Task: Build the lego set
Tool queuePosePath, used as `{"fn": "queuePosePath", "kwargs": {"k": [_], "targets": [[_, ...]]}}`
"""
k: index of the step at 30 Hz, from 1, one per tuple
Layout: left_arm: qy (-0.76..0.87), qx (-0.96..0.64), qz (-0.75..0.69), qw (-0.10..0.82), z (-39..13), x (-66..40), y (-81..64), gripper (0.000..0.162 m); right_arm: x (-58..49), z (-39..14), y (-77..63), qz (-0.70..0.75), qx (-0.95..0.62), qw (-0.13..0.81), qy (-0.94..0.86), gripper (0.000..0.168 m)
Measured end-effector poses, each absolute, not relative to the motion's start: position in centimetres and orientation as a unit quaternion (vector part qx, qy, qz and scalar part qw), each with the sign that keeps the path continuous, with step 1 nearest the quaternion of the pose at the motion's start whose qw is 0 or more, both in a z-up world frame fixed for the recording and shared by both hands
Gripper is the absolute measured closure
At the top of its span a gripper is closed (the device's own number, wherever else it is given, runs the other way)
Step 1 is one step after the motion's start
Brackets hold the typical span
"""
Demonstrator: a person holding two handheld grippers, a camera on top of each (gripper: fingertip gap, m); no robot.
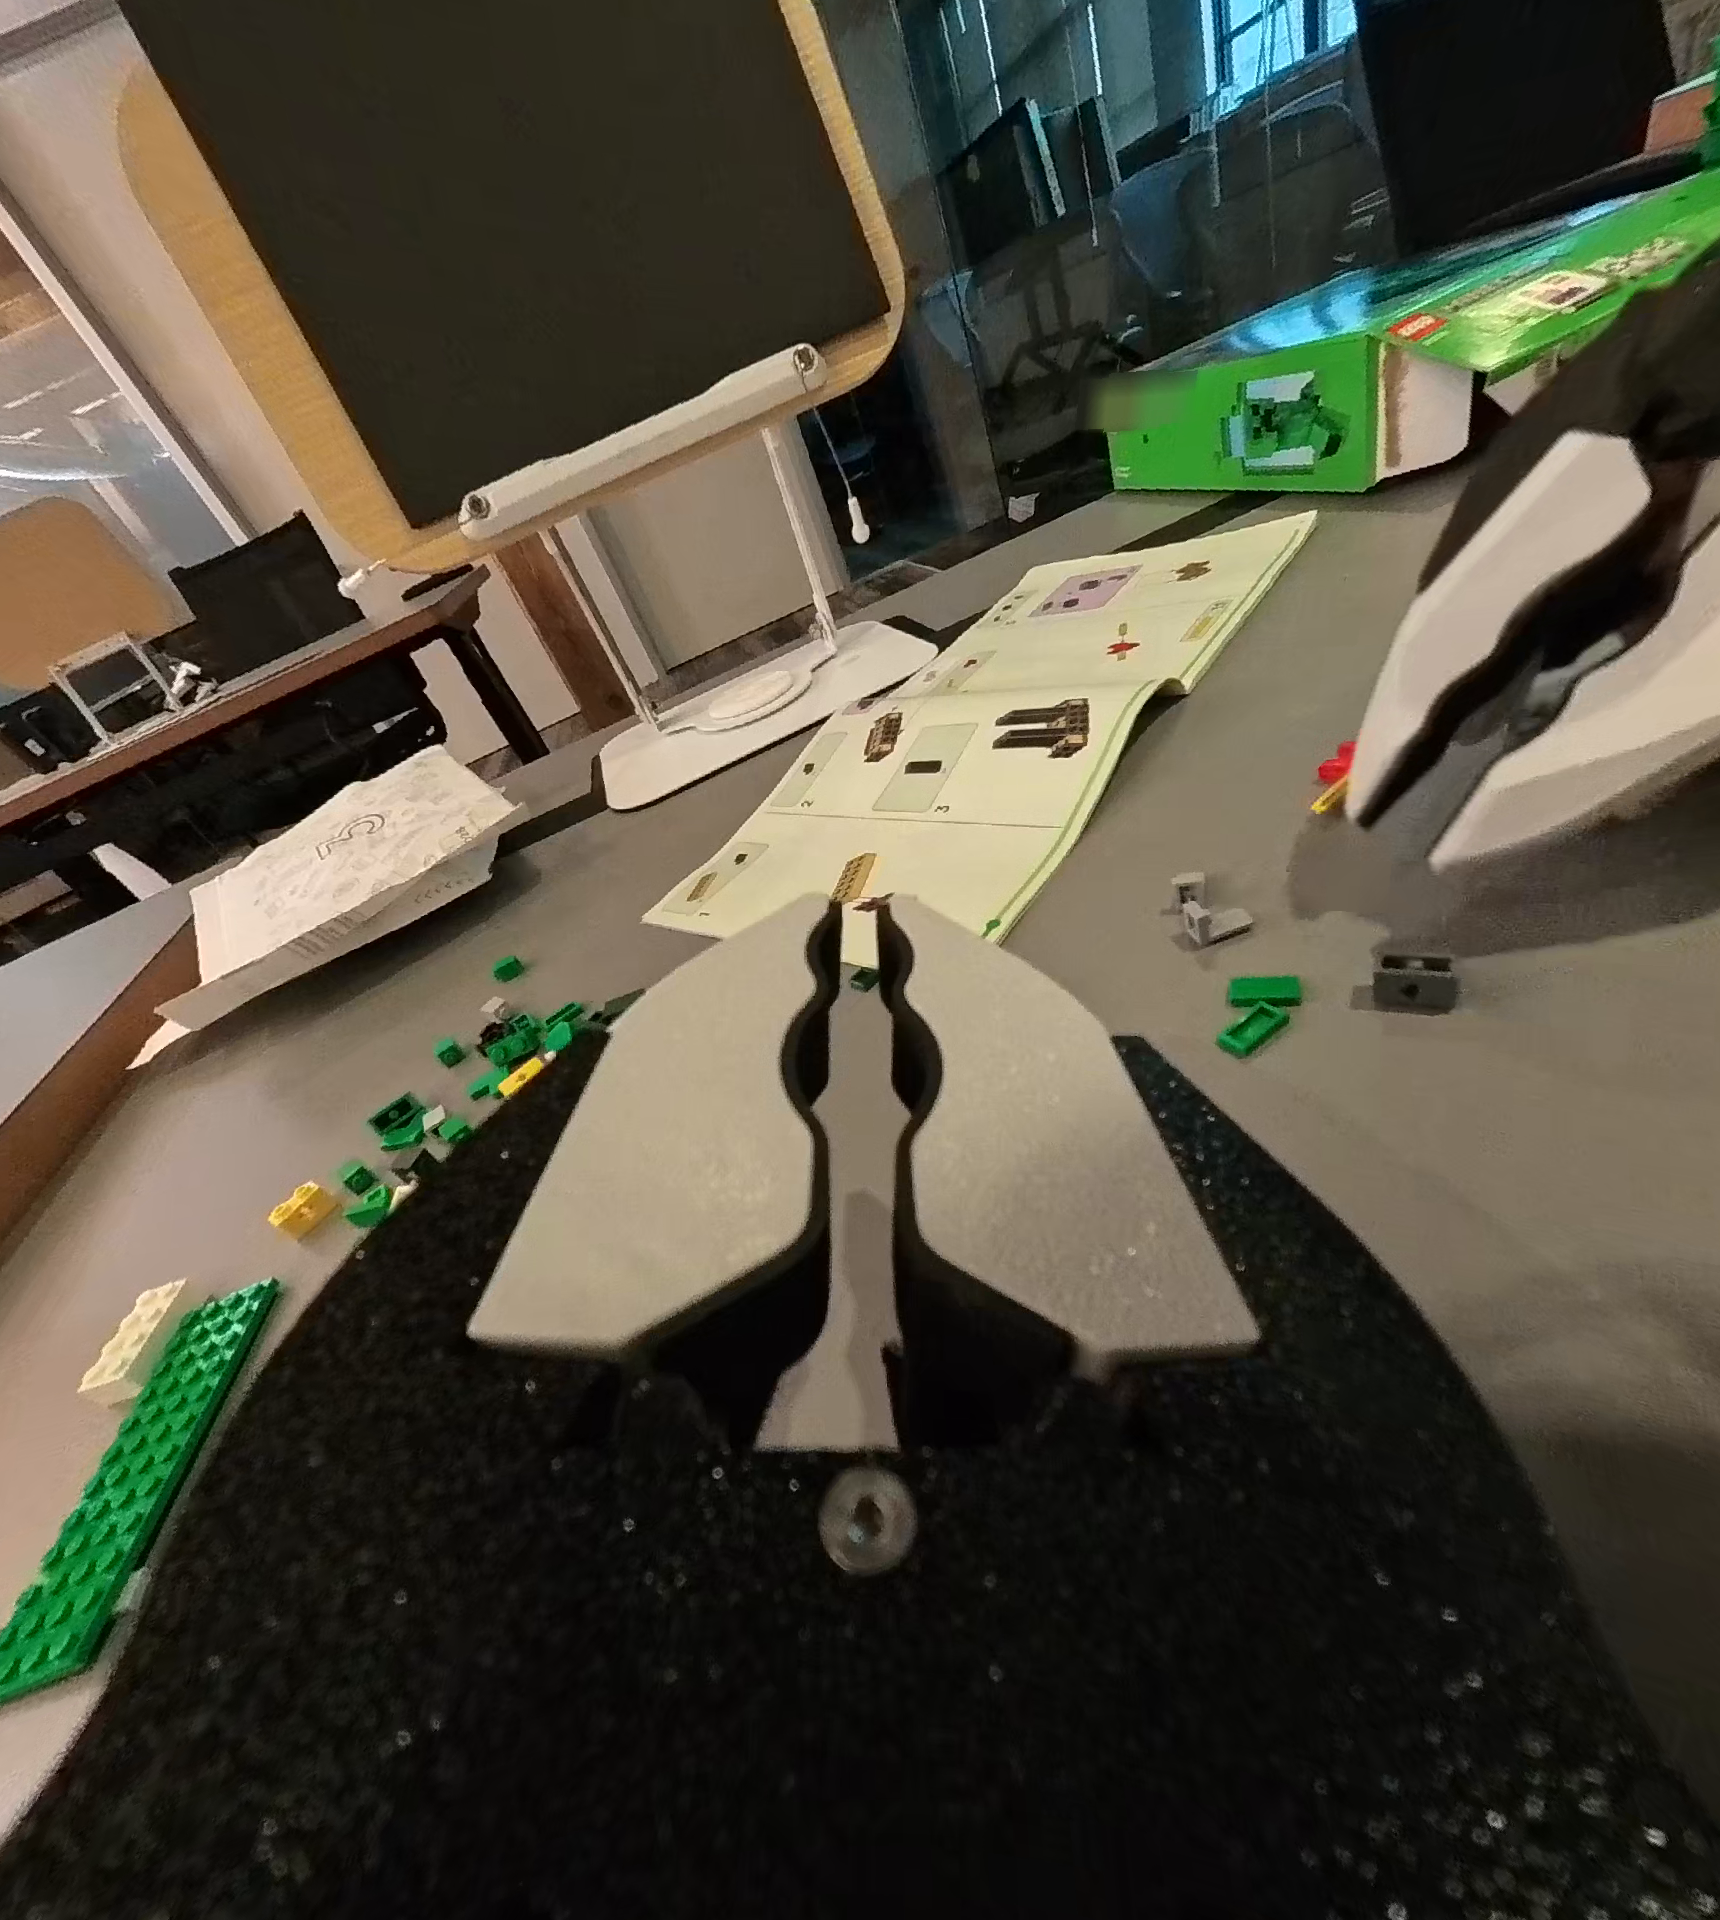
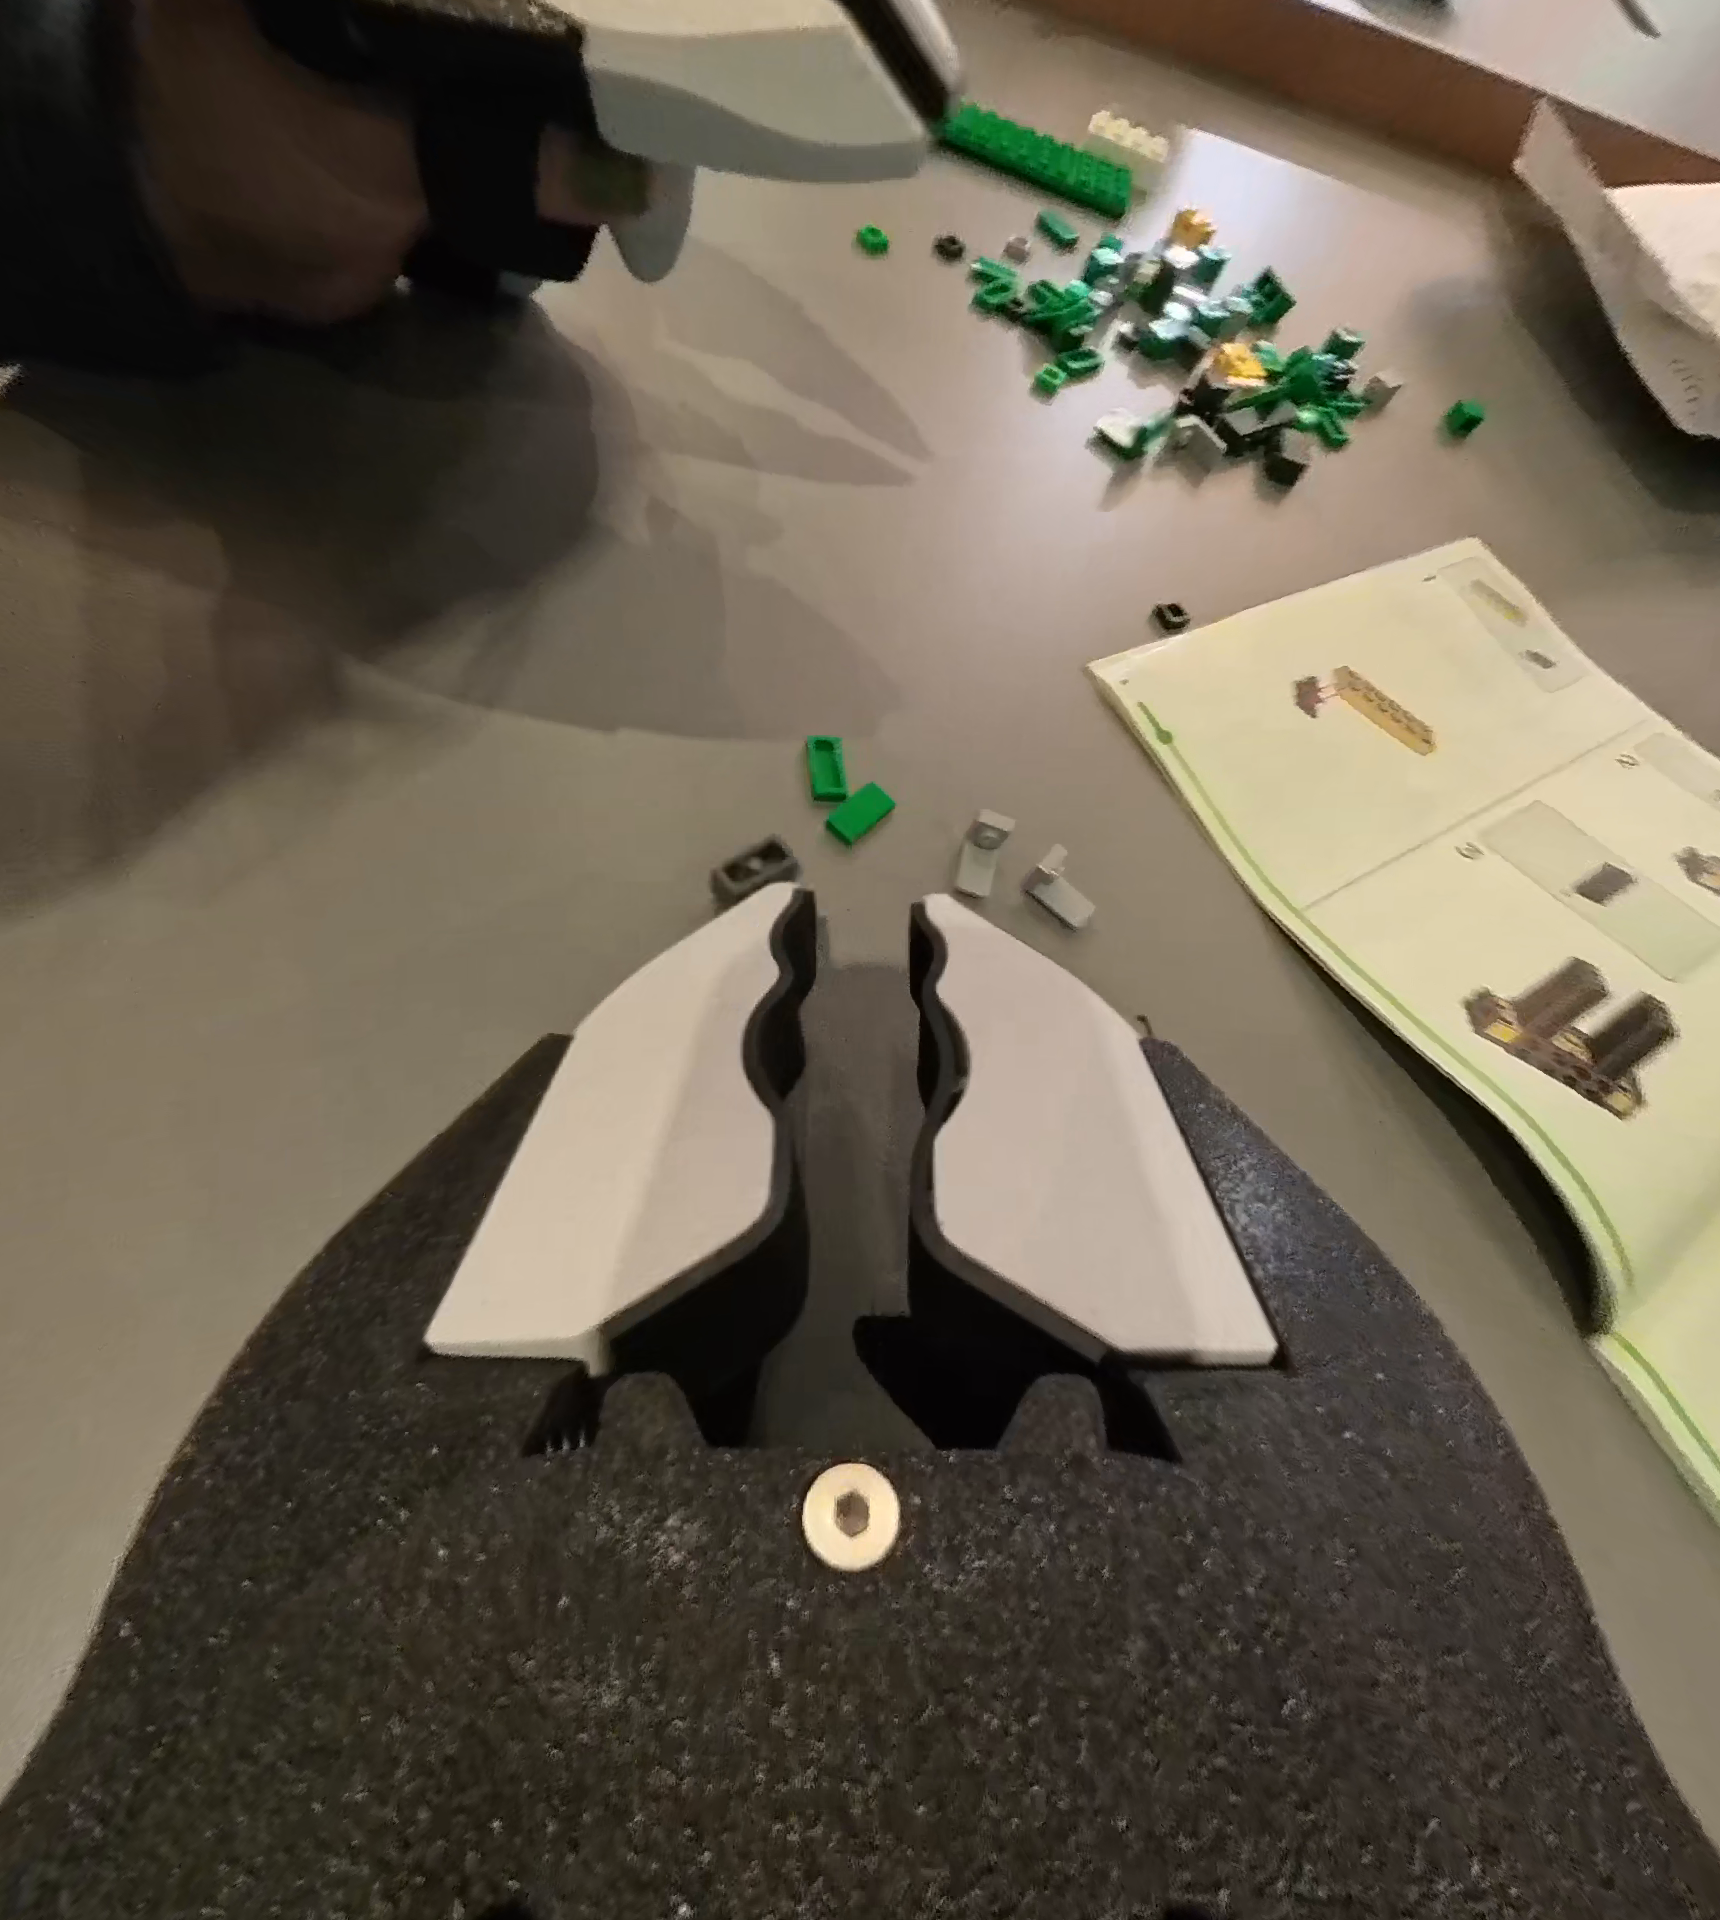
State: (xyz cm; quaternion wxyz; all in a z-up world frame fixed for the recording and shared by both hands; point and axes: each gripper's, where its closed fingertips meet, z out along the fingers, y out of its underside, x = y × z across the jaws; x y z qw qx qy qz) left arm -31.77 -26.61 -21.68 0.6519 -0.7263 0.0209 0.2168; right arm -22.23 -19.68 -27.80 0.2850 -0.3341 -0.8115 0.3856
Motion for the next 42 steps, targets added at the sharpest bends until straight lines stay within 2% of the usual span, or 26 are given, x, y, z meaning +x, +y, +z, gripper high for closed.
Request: {"fn": "queuePosePath", "kwargs": {"k": [4,18,29,33,42], "targets": [[0.026,-0.726,0.217,0.652,-21.7,-31.7,-26.6,0.156,-21.6,-26.7,-16.5,0.379,-0.368,0.321,-0.786,0.151],[0.037,-0.726,0.215,0.652,-21.8,-31.3,-26.4,0.156,-16.6,-29.1,-11.1,0.305,-0.439,0.322,-0.781,0.147],[0.039,-0.727,0.217,0.650,-21.8,-31.3,-26.3,0.156,-17.2,-28.8,-12.4,0.328,-0.446,0.293,-0.780,0.144],[0.041,-0.731,0.219,0.645,-22.0,-31.3,-26.2,0.157,-20.1,-26.9,-15.7,0.379,-0.433,0.285,-0.766,0.151],[0.040,-0.726,0.218,0.651,-21.8,-31.2,-26.3,0.157,-24.9,-29.8,-18.5,0.326,-0.449,0.207,-0.806,0.152]]}}
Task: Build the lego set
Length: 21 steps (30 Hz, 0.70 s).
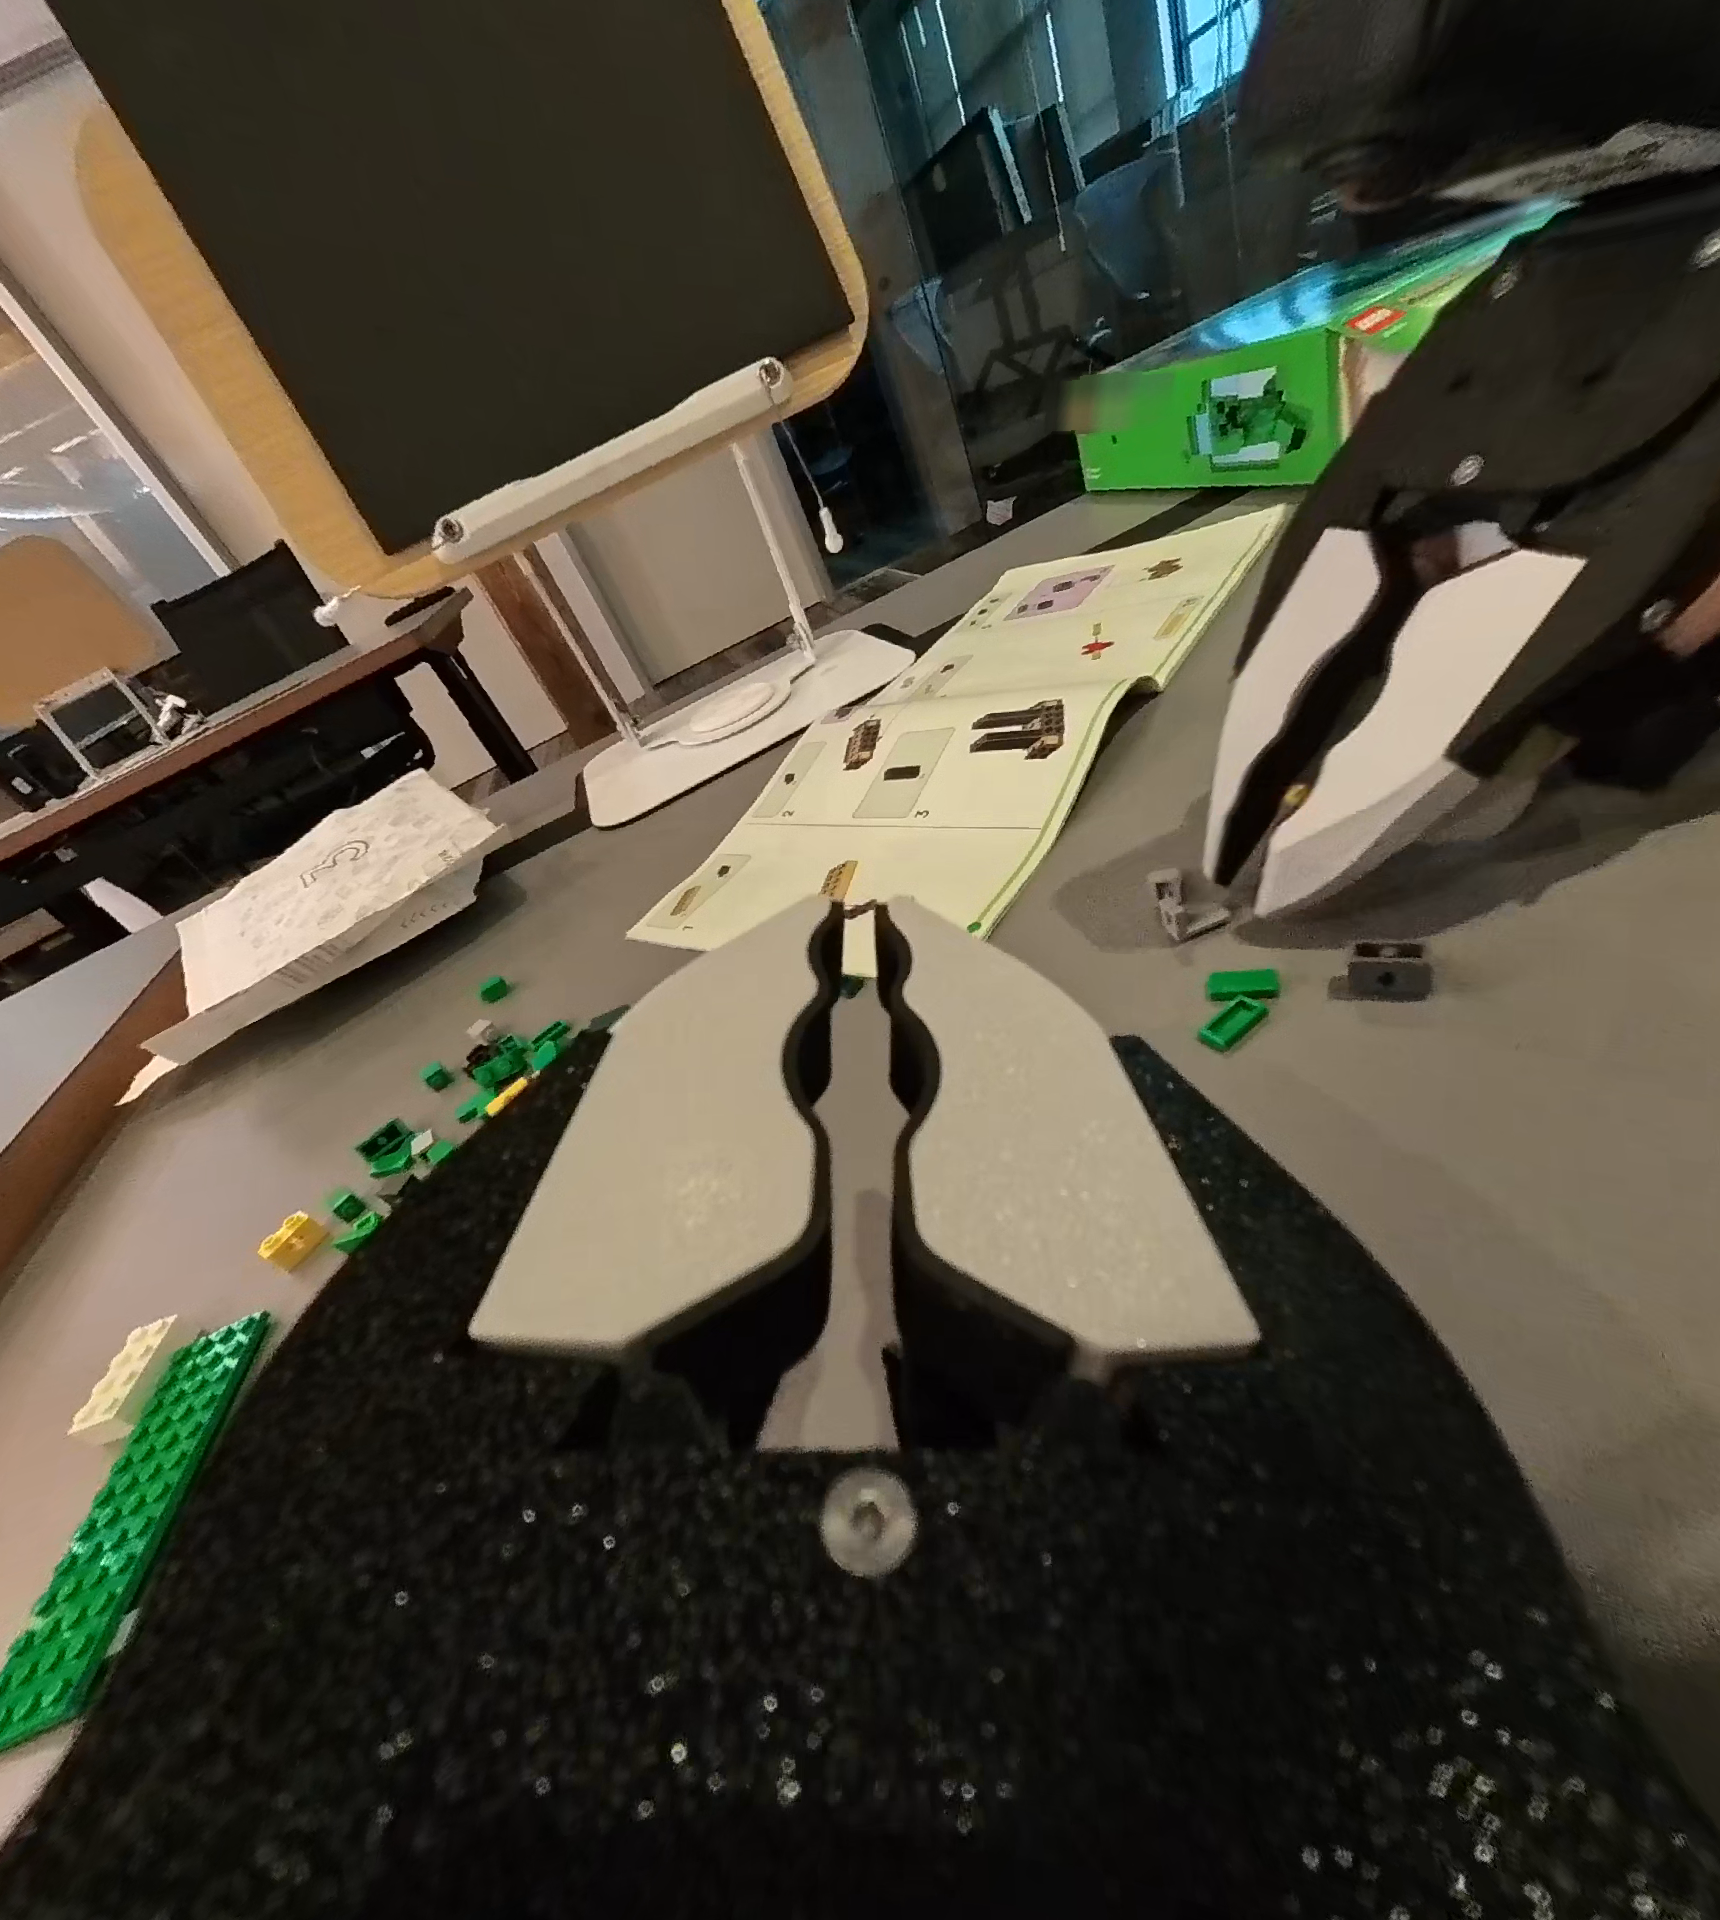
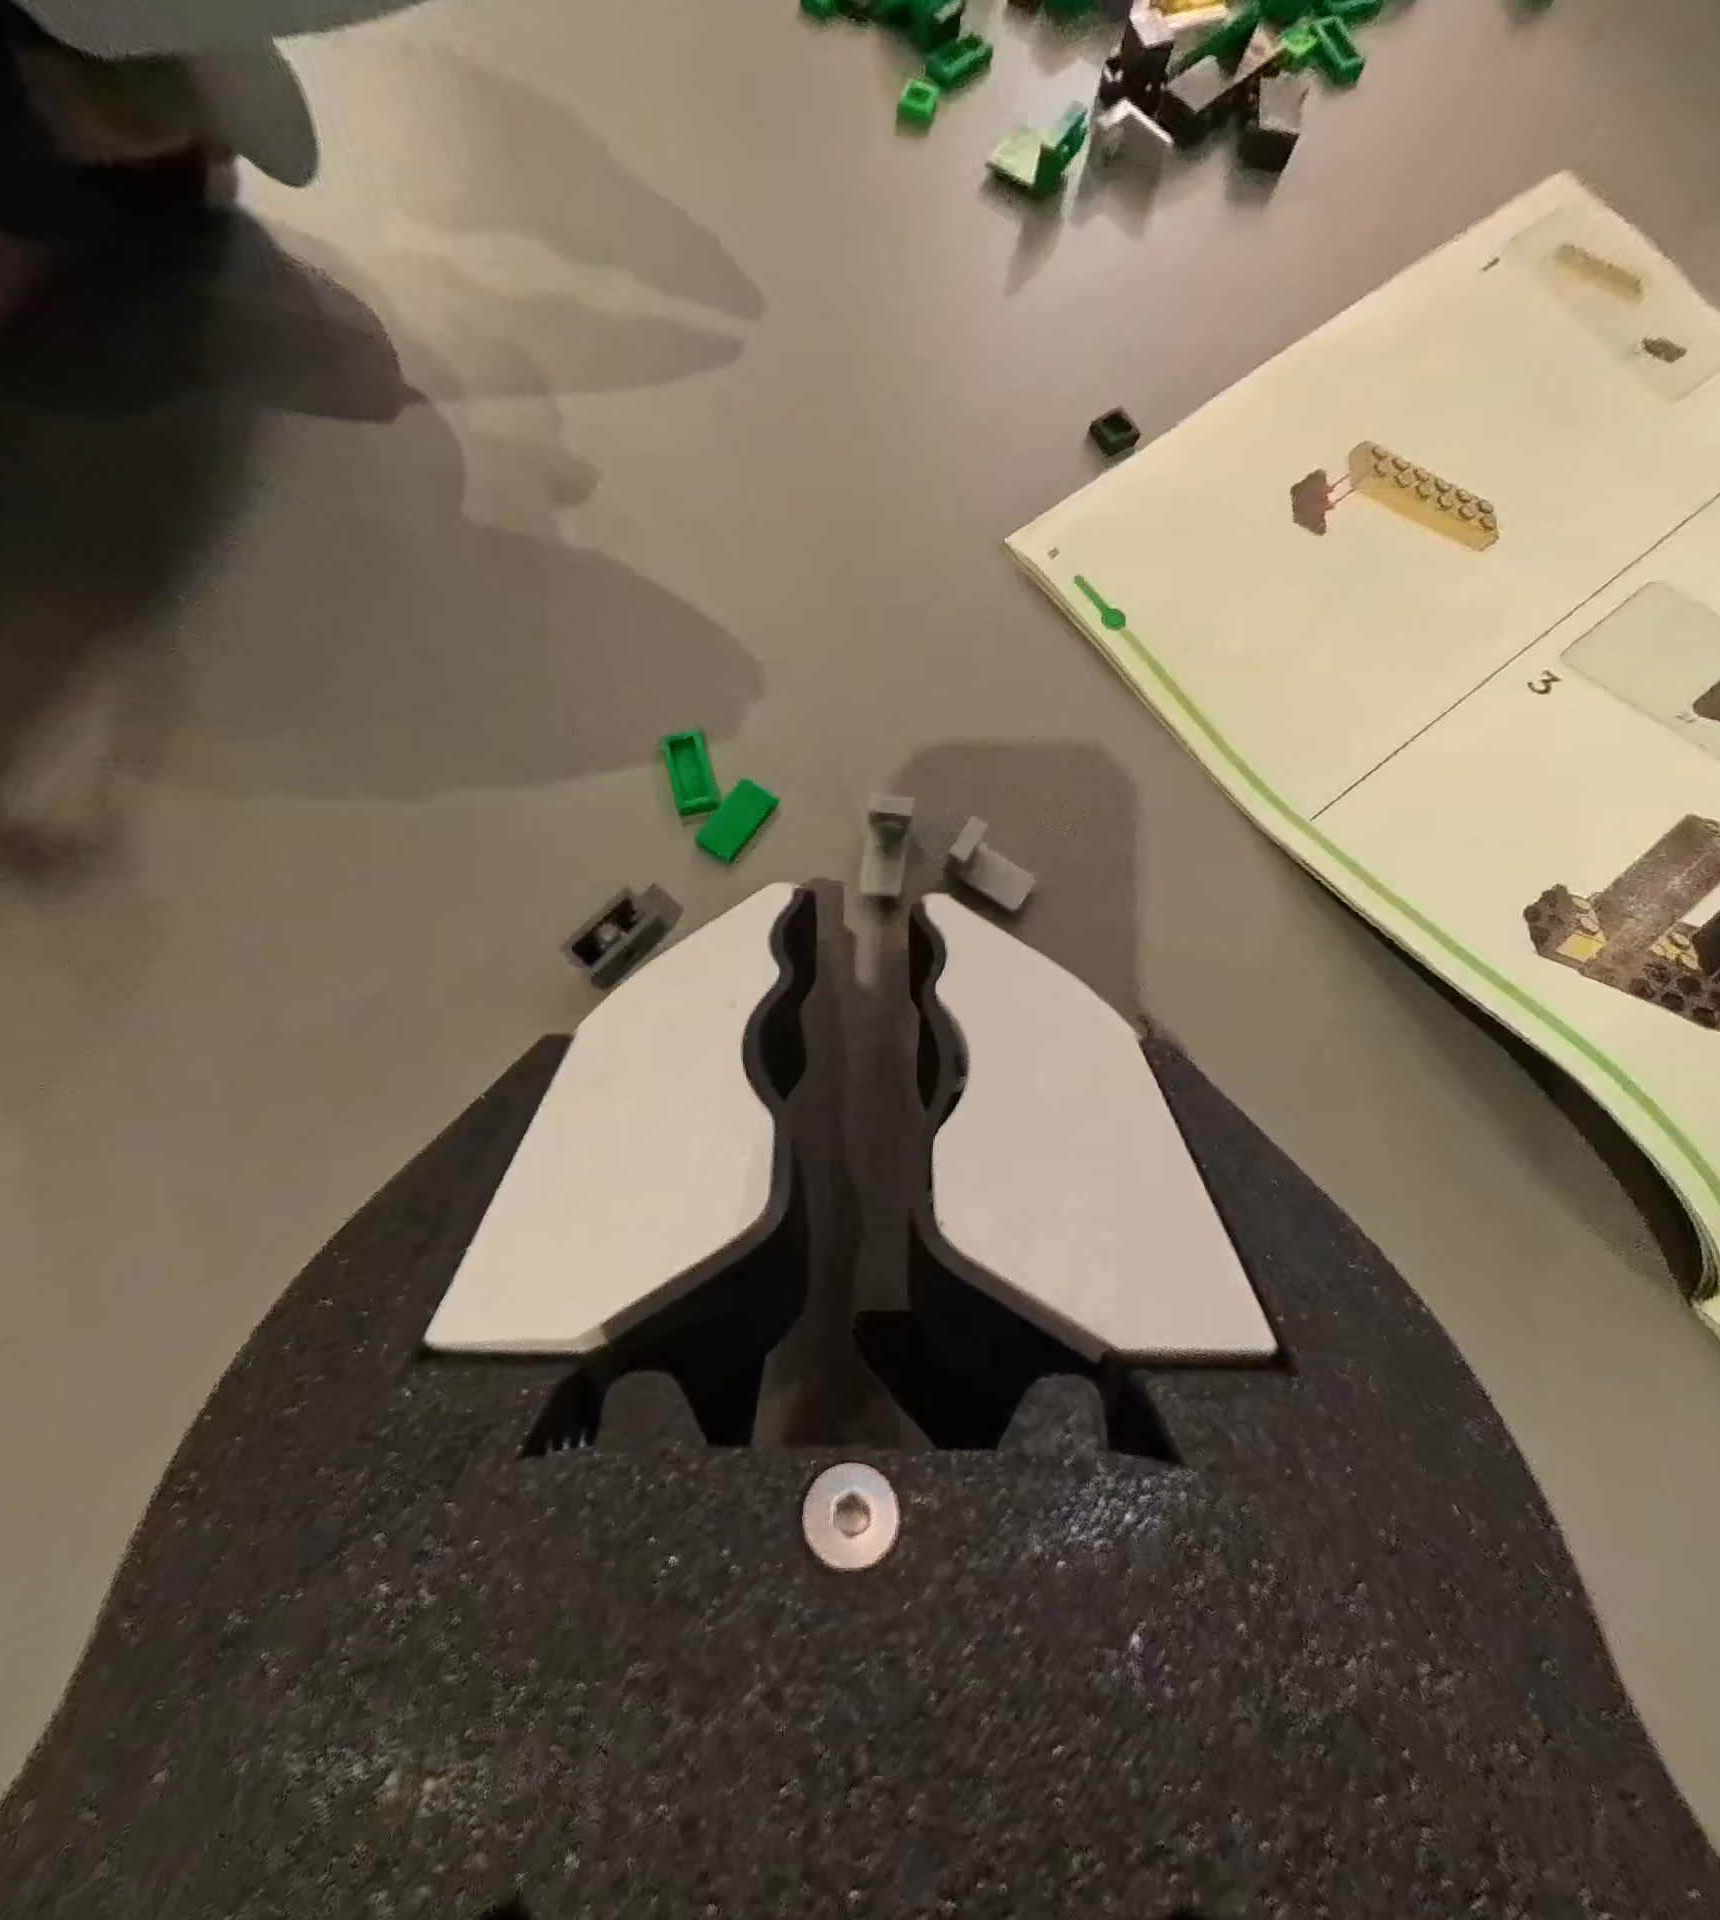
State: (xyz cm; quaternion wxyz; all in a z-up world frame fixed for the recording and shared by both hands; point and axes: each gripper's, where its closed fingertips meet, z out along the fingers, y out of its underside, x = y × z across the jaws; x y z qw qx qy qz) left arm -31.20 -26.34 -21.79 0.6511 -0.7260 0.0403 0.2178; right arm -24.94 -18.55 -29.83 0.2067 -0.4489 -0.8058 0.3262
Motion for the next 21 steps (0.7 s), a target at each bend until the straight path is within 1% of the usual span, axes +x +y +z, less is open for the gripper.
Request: {"fn": "queuePosePath", "kwargs": {"k": [6,8,15,18,19,21], "targets": [[0.046,-0.728,0.217,0.649,-21.9,-31.0,-26.3,0.157,-25.7,-30.3,-18.6,0.303,-0.450,0.223,-0.810,0.156],[0.049,-0.727,0.216,0.649,-21.9,-30.9,-26.3,0.157,-25.9,-30.3,-18.6,0.296,-0.446,0.231,-0.812,0.160],[0.064,-0.720,0.198,0.663,-21.6,-30.1,-26.2,0.152,-26.0,-30.1,-18.3,0.303,-0.446,0.229,-0.810,0.161],[0.104,-0.721,0.173,0.663,-21.9,-28.6,-25.7,0.149,-25.7,-29.0,-19.0,0.349,-0.444,0.207,-0.799,0.161],[0.125,-0.721,0.162,0.662,-22.0,-27.8,-25.5,0.149,-25.6,-28.4,-19.6,0.375,-0.441,0.194,-0.792,0.161],[0.168,-0.713,0.144,0.666,-22.2,-26.1,-25.1,0.143,-25.2,-26.9,-21.1,0.447,-0.424,0.154,-0.772,0.161]]}}
